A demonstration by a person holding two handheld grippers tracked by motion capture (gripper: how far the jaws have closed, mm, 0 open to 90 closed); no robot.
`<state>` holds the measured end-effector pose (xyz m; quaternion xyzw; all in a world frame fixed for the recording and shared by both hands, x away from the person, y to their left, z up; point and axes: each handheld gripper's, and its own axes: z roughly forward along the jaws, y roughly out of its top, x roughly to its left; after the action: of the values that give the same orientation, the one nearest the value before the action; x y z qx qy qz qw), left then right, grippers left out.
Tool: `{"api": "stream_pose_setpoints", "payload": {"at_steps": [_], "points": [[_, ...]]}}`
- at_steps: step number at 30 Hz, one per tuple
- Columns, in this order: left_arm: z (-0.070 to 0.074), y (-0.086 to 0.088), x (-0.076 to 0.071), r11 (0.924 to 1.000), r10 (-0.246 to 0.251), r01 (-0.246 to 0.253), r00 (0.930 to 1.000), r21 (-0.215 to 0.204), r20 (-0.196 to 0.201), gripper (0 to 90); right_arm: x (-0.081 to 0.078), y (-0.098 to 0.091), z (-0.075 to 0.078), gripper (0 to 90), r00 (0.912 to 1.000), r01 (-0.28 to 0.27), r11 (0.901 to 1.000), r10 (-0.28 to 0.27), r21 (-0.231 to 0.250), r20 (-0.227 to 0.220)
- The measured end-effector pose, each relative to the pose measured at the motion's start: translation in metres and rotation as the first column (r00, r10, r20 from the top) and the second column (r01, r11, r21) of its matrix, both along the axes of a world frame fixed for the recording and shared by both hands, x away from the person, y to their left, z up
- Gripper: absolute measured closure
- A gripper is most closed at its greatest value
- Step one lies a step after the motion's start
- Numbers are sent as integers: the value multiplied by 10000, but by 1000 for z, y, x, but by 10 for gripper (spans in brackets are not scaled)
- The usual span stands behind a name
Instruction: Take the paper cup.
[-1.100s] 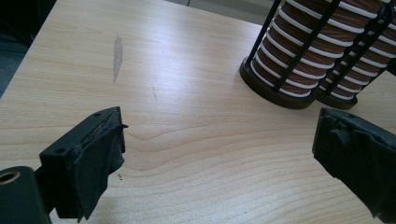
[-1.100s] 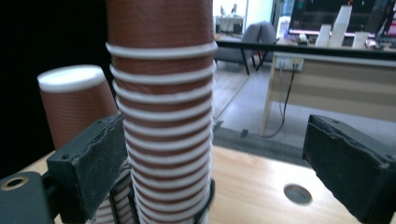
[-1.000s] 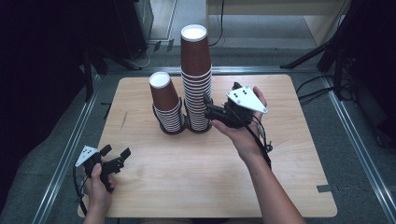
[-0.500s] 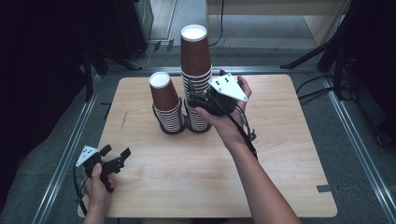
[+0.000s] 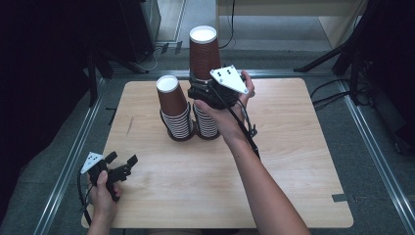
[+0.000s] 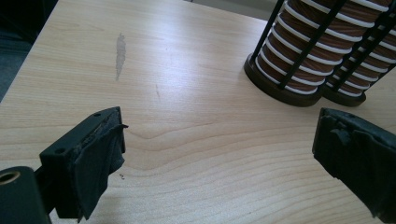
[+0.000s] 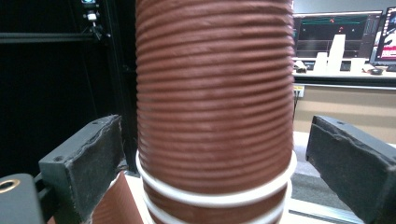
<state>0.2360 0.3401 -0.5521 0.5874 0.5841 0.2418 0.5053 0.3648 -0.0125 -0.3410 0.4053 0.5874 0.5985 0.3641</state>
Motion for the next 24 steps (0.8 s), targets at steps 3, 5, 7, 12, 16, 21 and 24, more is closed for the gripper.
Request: {"api": "stream_pose_setpoints", "payload": {"at_steps": [3, 5, 7, 12, 16, 21, 24], "points": [[0, 0, 0, 10000, -11, 11, 10000, -7, 0, 23, 5, 8, 4, 42, 9999, 141, 9999, -141, -95, 15], [0, 0, 0, 10000, -14, 14, 10000, 0, 0, 24, 6, 10, 5, 42, 9996, 263, 9996, -264, -80, -48], [0, 0, 0, 10000, -11, 11, 10000, 1, -1, 24, 10, 11, 8, 45, 9993, 355, 9994, -355, -12, -142], [0, 0, 1, 10000, -20, 20, 10000, -24, -1, 24, 17, 19, 11, 65, 9965, 829, 9942, -832, -688, -18], [0, 1, 1, 10000, -33, 33, 10000, -48, -1, 24, 20, 20, 12, 84, 9961, 843, 9943, -858, -645, -196], [0, 1, 1, 9999, -76, 76, 10000, -75, 45, 24, 20, 21, 13, 100, 9953, 942, 9941, -953, -545, -177], [0, 1, 1, 9999, -85, 85, 9999, -90, 54, 24, 20, 22, 13, 104, 9949, 998, 9936, -1005, -521, -117]]}}
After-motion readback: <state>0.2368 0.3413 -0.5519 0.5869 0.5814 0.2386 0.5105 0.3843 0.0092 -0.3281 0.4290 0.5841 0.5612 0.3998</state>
